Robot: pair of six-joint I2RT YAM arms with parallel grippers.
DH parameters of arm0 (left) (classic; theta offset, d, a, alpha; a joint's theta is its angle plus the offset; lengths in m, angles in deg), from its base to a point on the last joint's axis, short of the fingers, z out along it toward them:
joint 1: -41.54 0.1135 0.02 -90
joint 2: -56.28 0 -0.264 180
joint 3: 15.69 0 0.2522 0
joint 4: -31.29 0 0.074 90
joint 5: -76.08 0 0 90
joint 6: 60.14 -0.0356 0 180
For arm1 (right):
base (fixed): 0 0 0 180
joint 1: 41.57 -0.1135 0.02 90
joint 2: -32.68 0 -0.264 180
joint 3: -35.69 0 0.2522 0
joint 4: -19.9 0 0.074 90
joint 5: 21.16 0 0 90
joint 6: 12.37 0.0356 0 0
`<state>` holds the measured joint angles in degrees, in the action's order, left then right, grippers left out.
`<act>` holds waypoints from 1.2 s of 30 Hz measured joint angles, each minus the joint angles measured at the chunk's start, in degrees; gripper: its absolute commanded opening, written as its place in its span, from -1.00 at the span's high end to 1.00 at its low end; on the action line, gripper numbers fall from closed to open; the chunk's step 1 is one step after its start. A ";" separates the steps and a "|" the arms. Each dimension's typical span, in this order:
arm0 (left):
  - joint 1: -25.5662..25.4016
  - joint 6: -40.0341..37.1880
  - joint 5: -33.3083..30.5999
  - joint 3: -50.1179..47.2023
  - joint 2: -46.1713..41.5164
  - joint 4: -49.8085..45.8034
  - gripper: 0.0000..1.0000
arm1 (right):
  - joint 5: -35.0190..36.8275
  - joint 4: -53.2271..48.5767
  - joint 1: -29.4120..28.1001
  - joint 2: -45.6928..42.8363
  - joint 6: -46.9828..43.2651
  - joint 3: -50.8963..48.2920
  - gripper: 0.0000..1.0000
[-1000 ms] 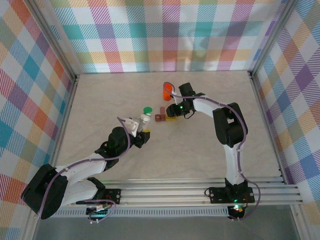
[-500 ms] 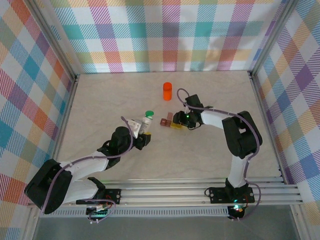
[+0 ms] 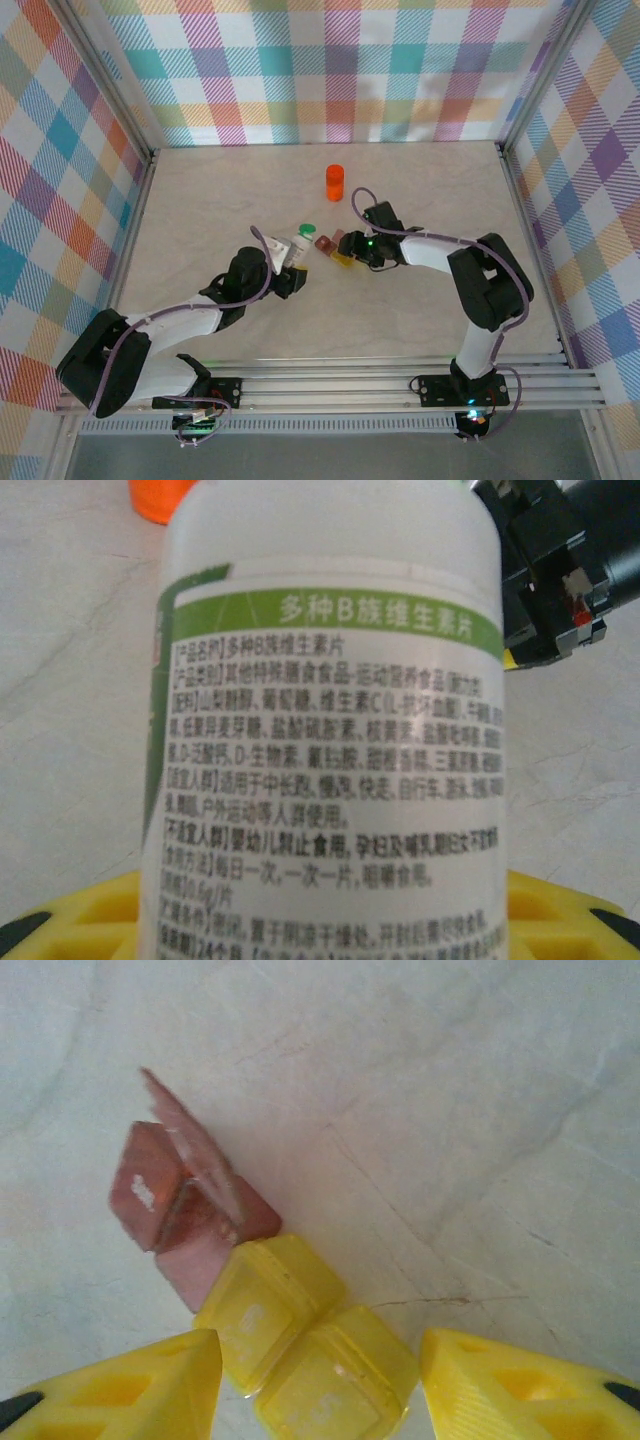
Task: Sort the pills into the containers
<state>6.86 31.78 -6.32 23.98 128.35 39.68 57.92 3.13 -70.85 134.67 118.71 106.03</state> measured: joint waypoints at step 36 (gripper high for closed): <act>0.00 -9.75 -1.33 33.75 25.90 -38.36 1.00 | 7.48 -2.38 1.95 -33.33 -14.80 -13.75 -0.25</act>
<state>6.86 22.03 -7.66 57.72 154.25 1.32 65.40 0.75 -68.90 101.34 103.91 92.28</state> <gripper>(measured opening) 0.496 0.623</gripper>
